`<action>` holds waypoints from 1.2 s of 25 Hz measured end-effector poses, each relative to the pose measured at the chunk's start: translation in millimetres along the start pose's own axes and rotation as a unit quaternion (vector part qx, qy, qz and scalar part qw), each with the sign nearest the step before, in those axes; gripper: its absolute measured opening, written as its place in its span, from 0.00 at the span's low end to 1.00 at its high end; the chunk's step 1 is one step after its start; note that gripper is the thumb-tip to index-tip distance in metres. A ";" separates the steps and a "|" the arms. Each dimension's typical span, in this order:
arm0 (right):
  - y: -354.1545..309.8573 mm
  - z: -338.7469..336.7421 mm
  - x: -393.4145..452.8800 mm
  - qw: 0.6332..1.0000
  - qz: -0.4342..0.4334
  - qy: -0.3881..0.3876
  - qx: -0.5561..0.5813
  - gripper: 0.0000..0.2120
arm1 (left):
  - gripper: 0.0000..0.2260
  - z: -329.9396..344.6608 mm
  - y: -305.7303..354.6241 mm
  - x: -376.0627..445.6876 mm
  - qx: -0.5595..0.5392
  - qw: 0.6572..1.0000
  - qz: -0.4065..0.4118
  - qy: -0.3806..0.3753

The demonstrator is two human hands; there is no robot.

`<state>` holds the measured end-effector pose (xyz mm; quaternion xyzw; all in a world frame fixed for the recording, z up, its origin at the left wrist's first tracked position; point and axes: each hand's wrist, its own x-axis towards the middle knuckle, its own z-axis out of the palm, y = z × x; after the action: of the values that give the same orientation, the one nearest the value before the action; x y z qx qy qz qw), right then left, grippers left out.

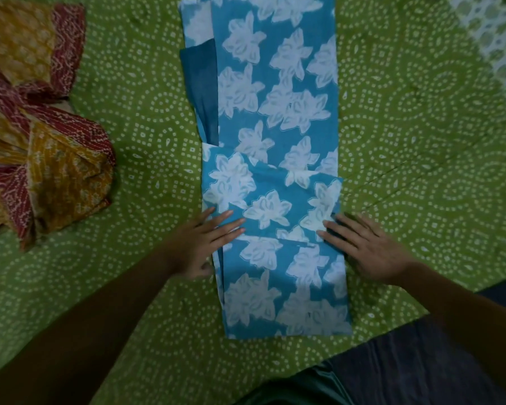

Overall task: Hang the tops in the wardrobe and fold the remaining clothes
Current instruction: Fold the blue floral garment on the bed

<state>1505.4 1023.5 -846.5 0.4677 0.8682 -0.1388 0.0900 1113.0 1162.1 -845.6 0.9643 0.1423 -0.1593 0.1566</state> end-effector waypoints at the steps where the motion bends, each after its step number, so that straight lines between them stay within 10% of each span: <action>1: 4.9 4.5 5.3 0.999 -0.033 -0.013 -0.010 0.32 | 0.40 4.9 -0.4 1.8 0.009 1.000 0.002 -0.002; 5: 3.4 6.2 44.3 0.994 -0.024 -0.019 0.108 0.25 | 0.30 24.7 27.6 15.2 -0.020 0.997 -0.042 0.067; 8: 7.1 -23.7 56.6 0.919 0.170 0.003 0.356 0.16 | 0.17 16.3 15.6 17.4 -0.274 0.949 -0.083 0.133; 10: 19.9 -47.3 79.6 0.803 0.289 0.019 0.521 0.07 | 0.11 59.1 -42.7 34.4 -0.593 0.788 -0.079 0.145; 13: 42.4 -75.0 126.5 0.570 0.405 0.022 0.715 0.08 | 0.33 40.8 -71.1 77.9 -0.724 0.563 -0.380 0.120; 15: 49.7 -72.8 142.4 0.528 0.448 -0.030 0.721 0.16 | 0.29 -20.0 -54.1 89.6 -0.739 0.477 -0.433 0.196; 19: 31.0 -47.0 120.1 0.628 0.503 0.030 0.593 0.28 | 0.29 -45.0 -28.2 78.9 -0.683 0.526 -0.472 0.184; 22: -11.4 -38.2 80.7 0.577 0.493 0.061 0.648 0.19 | 0.13 -26.8 9.7 43.7 -0.585 0.595 -0.532 0.141; 25: -66.5 -25.0 36.1 0.556 0.501 0.003 0.663 0.15 | 0.14 -16.2 63.6 7.2 -0.651 0.533 -0.527 0.118; 30: -84.7 -22.2 15.1 0.579 0.485 0.040 0.654 0.11 | 0.13 4.6 71.6 -13.0 -0.577 0.597 -0.548 0.102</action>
<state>1425.7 998.2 -816.6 0.7565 0.1888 -0.5859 -0.2208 1123.2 1092.4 -826.8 0.4232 0.7211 -0.0007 0.5485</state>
